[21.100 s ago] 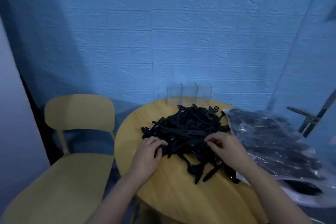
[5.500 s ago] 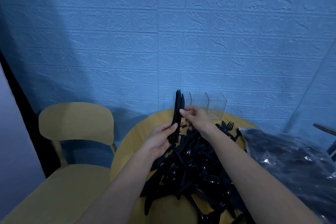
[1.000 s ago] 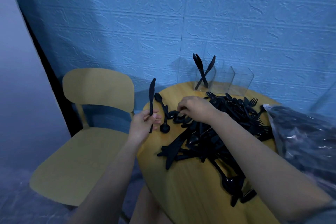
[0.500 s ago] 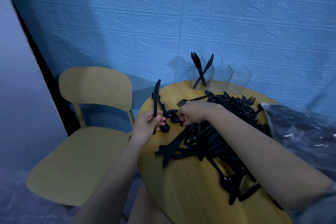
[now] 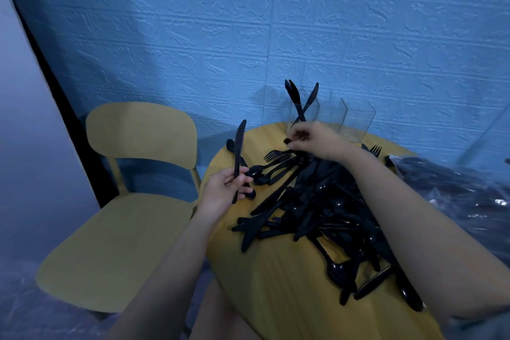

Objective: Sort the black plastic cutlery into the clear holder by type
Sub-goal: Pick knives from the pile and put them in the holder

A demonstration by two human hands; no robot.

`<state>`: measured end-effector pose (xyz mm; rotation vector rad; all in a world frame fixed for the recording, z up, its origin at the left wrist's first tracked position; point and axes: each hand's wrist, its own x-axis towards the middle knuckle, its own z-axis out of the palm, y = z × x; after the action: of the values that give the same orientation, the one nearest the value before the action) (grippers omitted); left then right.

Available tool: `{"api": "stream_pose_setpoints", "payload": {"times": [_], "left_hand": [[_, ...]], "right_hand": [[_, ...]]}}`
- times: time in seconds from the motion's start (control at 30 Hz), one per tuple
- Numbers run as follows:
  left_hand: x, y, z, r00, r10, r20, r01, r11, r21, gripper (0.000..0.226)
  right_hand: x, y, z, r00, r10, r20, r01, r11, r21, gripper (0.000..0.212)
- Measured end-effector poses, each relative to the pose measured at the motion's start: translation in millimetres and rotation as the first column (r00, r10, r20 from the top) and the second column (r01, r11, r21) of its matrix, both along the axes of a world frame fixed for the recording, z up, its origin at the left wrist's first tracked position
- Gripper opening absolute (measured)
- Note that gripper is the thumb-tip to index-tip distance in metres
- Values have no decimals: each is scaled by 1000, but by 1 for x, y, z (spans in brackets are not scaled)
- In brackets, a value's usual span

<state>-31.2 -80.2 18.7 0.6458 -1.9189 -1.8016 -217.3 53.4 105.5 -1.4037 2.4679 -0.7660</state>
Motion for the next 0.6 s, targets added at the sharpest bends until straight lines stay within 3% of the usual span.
{"api": "stream_pose_setpoints", "payload": {"times": [0.17, 0.33, 0.6], "left_hand": [[-2, 6, 3, 1000, -11, -2, 11, 1000, 29, 19], [-3, 14, 9, 999, -26, -26, 27, 999, 34, 20], [-5, 26, 15, 995, -91, -49, 96, 988, 119, 22]], "right_hand": [[-7, 13, 10, 976, -137, 167, 180, 942, -282, 9], [-8, 25, 17, 930, -178, 320, 335, 768, -546, 11], [-5, 50, 10, 873, -220, 435, 471, 614, -634, 17]]}}
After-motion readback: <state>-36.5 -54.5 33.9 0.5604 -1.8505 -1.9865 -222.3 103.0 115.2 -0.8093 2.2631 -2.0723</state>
